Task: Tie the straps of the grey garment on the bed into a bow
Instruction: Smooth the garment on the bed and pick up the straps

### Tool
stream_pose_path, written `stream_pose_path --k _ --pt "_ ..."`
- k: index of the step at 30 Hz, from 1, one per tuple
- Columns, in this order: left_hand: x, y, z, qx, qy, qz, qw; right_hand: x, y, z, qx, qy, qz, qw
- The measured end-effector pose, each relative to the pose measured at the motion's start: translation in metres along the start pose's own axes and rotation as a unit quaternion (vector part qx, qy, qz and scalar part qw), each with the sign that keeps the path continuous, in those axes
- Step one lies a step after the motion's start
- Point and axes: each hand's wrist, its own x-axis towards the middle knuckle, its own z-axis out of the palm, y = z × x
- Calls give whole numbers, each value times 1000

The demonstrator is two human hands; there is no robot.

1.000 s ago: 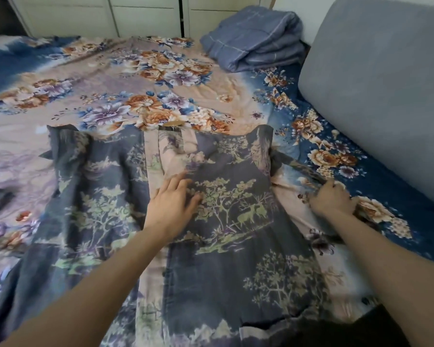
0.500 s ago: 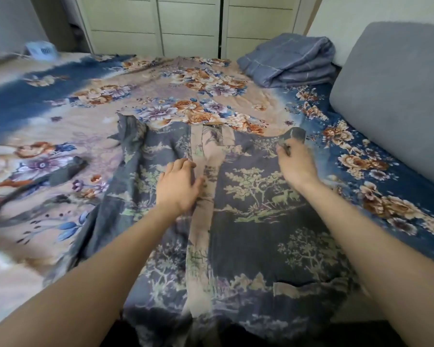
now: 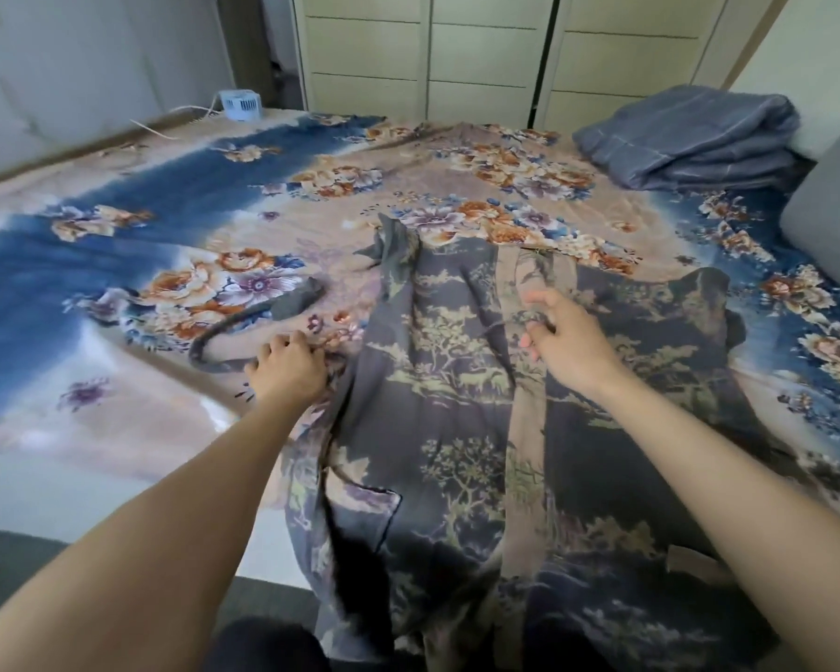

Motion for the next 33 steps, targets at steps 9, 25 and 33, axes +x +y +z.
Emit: stream_pose_path --k 9,25,33 --pt "-1 -38 -27 49 62 -78 994 -14 -3 22 -61 -53 46 996" --pt "-160 151 -106 -429 -249 81 864 -92 -23 -30 12 -90 58 994" --pt "-182 200 -58 -668 -323 -50 668 -110 2 -23 138 -160 65 975"
